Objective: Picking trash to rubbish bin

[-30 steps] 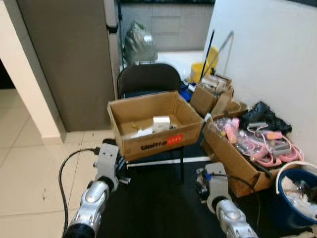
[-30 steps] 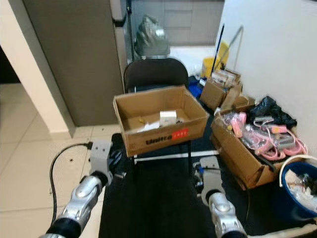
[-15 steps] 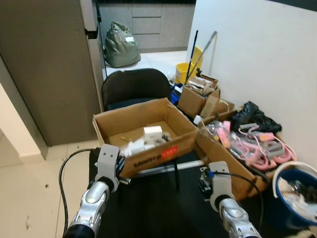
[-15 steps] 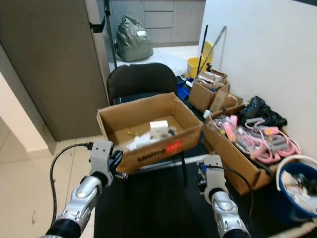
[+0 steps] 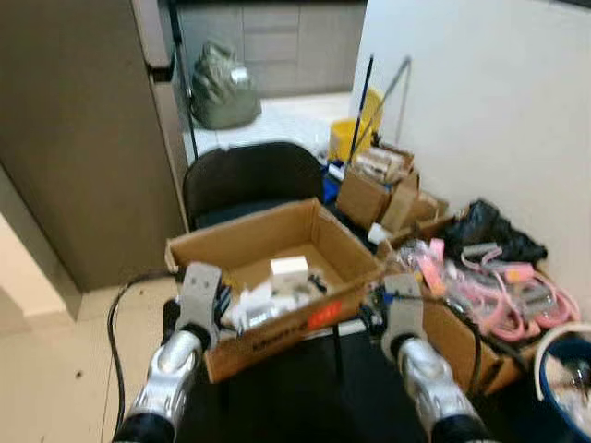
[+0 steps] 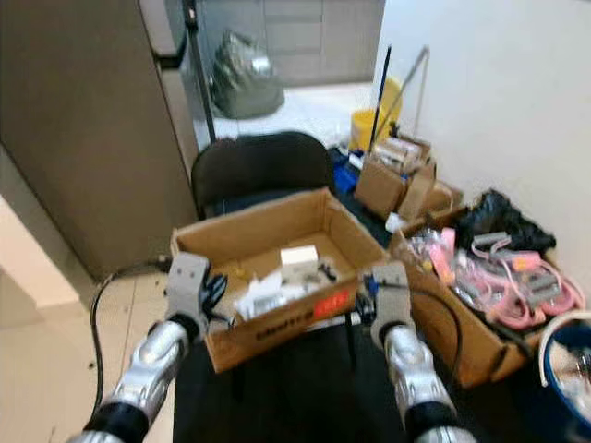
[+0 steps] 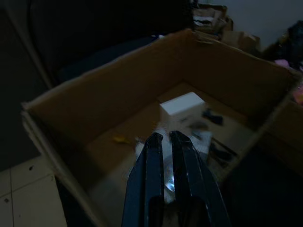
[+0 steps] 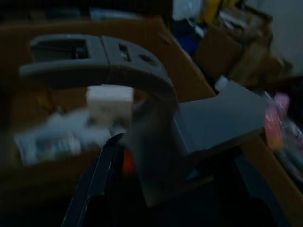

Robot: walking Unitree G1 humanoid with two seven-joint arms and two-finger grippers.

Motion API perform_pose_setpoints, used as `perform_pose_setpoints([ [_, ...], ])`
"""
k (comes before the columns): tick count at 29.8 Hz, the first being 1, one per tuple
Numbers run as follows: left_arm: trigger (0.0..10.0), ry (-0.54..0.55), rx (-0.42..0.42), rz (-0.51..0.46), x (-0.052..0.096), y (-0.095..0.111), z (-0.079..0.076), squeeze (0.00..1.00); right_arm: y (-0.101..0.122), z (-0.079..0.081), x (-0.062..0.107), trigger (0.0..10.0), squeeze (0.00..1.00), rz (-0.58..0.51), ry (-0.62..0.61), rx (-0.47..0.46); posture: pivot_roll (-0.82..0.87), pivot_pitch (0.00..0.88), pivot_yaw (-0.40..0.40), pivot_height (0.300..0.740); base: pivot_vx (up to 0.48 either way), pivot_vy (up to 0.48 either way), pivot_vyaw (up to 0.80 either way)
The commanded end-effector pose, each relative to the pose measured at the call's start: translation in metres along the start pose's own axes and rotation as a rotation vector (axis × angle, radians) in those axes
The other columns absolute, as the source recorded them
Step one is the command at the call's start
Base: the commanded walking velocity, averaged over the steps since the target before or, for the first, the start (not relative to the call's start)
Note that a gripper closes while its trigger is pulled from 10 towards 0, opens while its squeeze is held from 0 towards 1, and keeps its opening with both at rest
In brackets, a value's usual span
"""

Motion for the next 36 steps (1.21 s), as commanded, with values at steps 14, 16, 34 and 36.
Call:
perform_pose_setpoints([
  [14,10.0,-0.003,-0.029,-0.012,-0.002,0.007,0.003,0.0,0.025,0.029,-0.013,10.0,0.0,-0.039,0.105,0.02,-0.05,0.04,-0.002,0.74,0.346,0.0,0.0],
  [16,10.0,-0.004,-0.033,-0.013,-0.003,0.008,0.003,0.0,0.026,0.031,-0.014,10.0,0.0,-0.043,0.11,0.022,-0.05,0.04,-0.003,0.74,0.3,0.0,0.0],
  [34,10.0,-0.231,-0.328,-0.011,-0.008,0.025,-0.026,0.0,0.033,0.048,-0.021,10.0,0.0,-0.033,0.196,0.176,-0.05,0.061,-0.026,0.74,0.0,0.0,0.0],
  [36,10.0,-0.291,-0.33,-0.032,-0.006,0.03,-0.033,0.0,0.031,0.049,-0.024,10.0,0.0,-0.017,0.191,0.196,-0.06,0.065,-0.029,0.74,0.0,0.0,0.0],
])
Point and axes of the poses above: a point about 5 cm out from each wrist's last joint towards the gripper, its own x axis pointing back from the gripper into the wrist, its own y axis along the axis of the wrist's last joint, z = x × y, the point moved 5 cm from there along -x, pointing out of the wrist towards the gripper, and after that the axes turned 12 degrees about -x, right-handed, at the moved point
